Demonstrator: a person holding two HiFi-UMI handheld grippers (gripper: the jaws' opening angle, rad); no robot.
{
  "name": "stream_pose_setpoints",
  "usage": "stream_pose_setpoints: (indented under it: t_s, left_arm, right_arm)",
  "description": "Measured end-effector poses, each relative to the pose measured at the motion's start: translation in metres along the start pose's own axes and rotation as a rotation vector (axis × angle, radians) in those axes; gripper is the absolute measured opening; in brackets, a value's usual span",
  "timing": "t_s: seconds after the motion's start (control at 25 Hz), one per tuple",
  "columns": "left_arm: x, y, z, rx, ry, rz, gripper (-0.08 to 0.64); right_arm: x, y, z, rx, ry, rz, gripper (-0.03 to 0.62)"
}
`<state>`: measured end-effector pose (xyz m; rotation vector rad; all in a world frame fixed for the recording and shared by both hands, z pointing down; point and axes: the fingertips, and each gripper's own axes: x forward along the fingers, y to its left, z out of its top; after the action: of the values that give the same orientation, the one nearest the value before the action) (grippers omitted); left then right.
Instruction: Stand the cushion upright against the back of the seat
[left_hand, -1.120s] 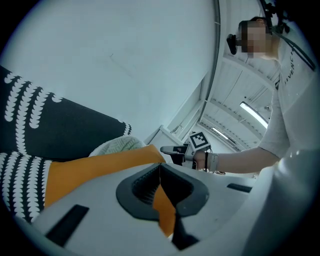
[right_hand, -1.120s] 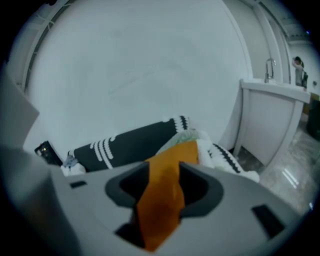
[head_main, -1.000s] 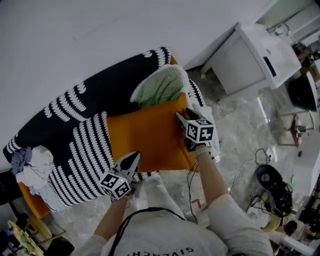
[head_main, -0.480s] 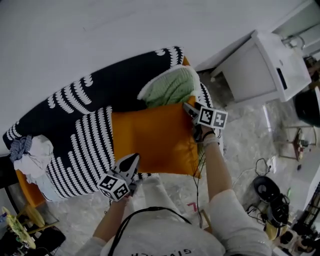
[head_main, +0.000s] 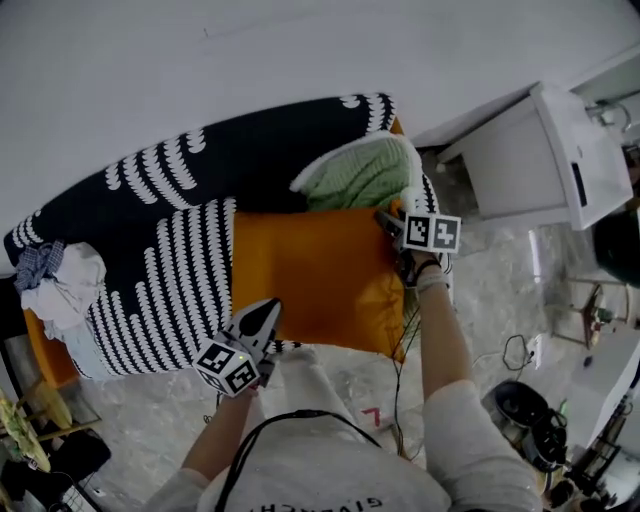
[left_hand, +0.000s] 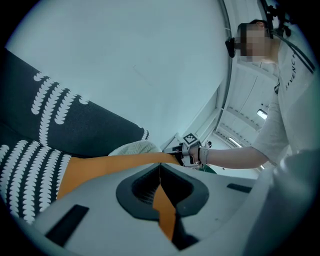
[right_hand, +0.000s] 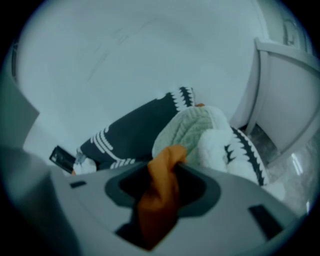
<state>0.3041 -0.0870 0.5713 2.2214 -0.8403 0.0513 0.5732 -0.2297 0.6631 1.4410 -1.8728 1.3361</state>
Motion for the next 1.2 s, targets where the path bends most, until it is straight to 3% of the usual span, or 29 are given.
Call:
stream_pose_setpoints:
  t_s: [0.12, 0.28, 0.68, 1.04, 1.2]
  left_arm:
    - [-0.006, 0.007, 0.001, -0.004, -0.013, 0.021, 0.025]
    - [-0.012, 0.018, 0.002, -0.016, -0.031, 0.052, 0.025]
    - [-0.035, 0.038, 0.009, -0.041, -0.079, 0.116, 0.025]
    - [-0.077, 0.089, 0.012, -0.055, -0.131, 0.256, 0.026]
    - [-0.105, 0.122, 0.011, -0.074, -0.134, 0.353, 0.026]
  right_arm:
    - [-0.003, 0.013, -0.008, -0.147, 0.027, -0.033, 0.125]
    - [-0.018, 0.034, -0.011, -0.249, -0.025, -0.014, 0.080]
    - [-0.056, 0.131, -0.008, -0.454, -0.172, 0.170, 0.072]
    - [-0.077, 0.170, -0.019, -0.640, -0.247, 0.266, 0.072]
    - [-0.089, 0.189, -0.031, -0.741, -0.276, 0.318, 0.072]
